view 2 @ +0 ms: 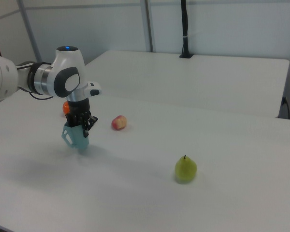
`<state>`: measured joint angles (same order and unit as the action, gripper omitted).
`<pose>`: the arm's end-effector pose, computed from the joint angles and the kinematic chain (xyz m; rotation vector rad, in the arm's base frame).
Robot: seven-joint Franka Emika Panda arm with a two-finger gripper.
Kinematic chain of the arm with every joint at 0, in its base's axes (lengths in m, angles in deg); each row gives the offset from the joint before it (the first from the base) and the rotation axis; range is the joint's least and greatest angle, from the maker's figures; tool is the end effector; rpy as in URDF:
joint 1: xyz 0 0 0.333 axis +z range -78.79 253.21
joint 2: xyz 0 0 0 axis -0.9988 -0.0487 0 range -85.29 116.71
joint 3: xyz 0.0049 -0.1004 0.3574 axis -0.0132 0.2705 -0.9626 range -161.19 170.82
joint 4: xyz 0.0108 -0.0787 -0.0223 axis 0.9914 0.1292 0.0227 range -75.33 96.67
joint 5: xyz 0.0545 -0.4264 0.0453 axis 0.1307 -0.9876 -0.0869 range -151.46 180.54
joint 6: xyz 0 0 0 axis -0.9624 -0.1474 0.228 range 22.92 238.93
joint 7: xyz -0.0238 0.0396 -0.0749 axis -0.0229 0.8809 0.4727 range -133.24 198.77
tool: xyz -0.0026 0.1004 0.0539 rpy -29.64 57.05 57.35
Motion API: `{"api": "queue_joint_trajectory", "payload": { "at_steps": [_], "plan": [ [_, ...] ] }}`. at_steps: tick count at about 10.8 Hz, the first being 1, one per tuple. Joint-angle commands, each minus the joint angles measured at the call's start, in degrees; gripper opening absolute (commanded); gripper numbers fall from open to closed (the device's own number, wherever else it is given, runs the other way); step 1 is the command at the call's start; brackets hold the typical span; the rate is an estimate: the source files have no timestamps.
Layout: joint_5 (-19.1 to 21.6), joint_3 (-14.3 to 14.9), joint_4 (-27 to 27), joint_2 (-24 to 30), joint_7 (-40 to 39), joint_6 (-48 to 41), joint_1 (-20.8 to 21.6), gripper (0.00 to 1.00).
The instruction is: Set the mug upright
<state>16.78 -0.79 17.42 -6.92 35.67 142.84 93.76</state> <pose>0.7012 0.1455 0.3942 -3.0642 -0.2072 0.0244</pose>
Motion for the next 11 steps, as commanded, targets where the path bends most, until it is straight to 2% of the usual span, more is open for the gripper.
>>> {"api": "queue_joint_trajectory", "payload": {
  "at_steps": [1,2,3,4,5,8,10,11],
  "plan": [
    [1.28,-0.02,1.07,0.4,-1.94,1.14,-0.04,0.32],
    [1.11,0.06,0.98,0.4,-1.67,0.71,-0.04,0.36],
    [1.02,0.07,0.9,0.57,-1.67,0.1,-0.13,0.58],
    [0.93,0.15,0.63,0.92,-1.5,-1.22,-0.13,0.74],
    [0.67,0.24,0.46,1.97,-0.8,-3.14,-0.22,1.0],
    [-3.81,1.82,-0.33,8.89,-0.18,-9.21,-0.31,1.0],
    [-3.82,4.54,-0.33,15.39,-0.09,-16.57,-0.05,1.0],
    [-3.82,4.98,-0.33,18.47,-0.17,-21.31,-0.3,1.0]
  ]
}}
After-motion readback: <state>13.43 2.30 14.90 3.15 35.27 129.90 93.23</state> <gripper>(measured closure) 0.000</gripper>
